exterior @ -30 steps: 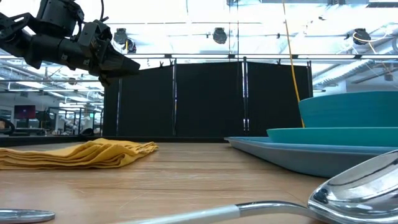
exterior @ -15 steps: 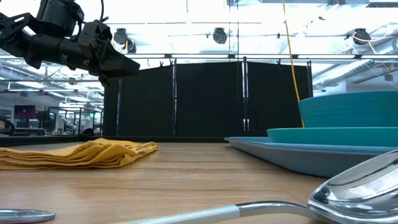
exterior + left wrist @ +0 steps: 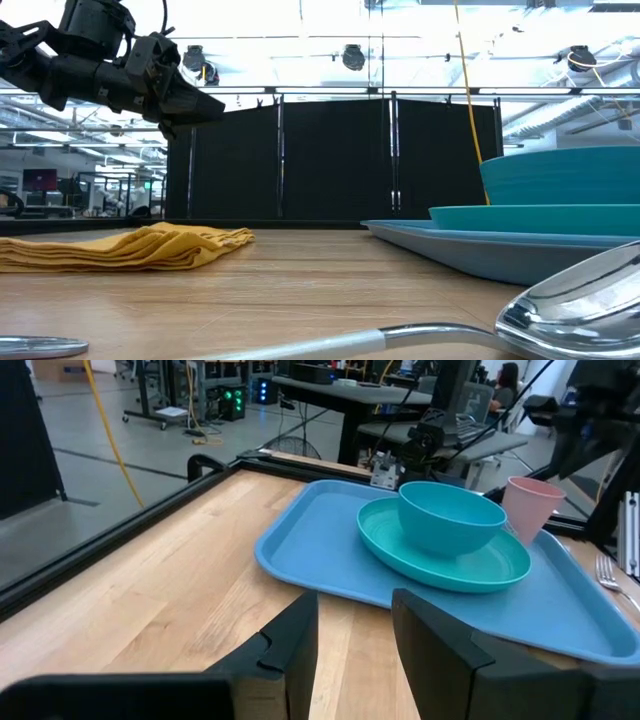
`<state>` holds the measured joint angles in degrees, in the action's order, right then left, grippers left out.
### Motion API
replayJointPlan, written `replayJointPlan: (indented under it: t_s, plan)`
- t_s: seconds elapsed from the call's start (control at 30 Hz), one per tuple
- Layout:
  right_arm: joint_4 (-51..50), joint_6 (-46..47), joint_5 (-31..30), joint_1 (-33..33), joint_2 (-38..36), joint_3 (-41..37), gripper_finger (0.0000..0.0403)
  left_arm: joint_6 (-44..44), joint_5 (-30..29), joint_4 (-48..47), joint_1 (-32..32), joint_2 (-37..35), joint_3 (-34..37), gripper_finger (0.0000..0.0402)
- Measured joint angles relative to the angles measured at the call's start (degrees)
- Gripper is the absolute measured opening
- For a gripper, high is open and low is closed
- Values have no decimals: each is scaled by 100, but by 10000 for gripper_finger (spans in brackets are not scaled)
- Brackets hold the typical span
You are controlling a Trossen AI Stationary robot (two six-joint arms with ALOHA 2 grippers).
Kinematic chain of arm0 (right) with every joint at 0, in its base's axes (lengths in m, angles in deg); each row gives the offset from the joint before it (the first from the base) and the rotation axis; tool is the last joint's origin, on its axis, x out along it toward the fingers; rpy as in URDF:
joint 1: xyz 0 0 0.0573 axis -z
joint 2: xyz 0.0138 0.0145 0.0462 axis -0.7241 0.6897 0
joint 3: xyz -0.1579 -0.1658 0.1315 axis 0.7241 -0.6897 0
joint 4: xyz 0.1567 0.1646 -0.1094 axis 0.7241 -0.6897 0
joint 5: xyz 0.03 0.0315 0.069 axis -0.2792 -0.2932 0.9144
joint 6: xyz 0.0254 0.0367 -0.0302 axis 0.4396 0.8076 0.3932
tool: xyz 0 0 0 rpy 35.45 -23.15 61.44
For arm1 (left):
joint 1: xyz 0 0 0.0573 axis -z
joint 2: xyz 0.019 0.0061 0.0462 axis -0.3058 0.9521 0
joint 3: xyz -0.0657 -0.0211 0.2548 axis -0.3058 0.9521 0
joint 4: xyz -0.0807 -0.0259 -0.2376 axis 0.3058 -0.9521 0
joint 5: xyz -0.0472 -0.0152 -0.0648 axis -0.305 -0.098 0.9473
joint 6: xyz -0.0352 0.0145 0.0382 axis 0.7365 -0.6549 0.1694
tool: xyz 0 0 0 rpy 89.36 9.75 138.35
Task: Set up tray
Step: Put the yellow napkin on the tray to the left of the blue plate
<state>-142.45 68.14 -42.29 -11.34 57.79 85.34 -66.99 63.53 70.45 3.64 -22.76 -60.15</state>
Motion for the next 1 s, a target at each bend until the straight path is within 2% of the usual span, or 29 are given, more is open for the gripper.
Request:
replayJointPlan:
  t_s: [0.23, 0.4, 0.5, 0.63, 0.7, 0.77, 0.87, 1.0]
  plan:
    - [245, -462, -1112, 31, -25, 0, 49, 129, -4, -30, -1, 0, 0, 134]
    - [706, -1376, -1890, 232, -25, 0, 49, 521, -105, 1, -1, 0, 0, 134]
    - [1418, -2571, -2595, 391, -25, 0, 49, 944, -101, -17, 2, 0, 0, 134]
    - [2804, -4789, -3574, 610, -25, 0, 49, 1254, 145, -188, -1, 0, 0, 134]
    - [3582, -5910, -3877, 725, -25, 0, 49, 1388, 378, -335, 4, 2, 0, 134]
    - [4297, -6996, -3915, 876, -25, 0, 49, 1552, 594, -506, 32, 2, 0, 134]
    - [5089, -8198, -3900, 1121, -25, 0, 49, 1548, 587, -773, 253, 2, 0, 134]
    - [5428, -8805, -3899, 1461, -25, 0, 50, 1443, -66, -838, 703, 2, 2, 134]
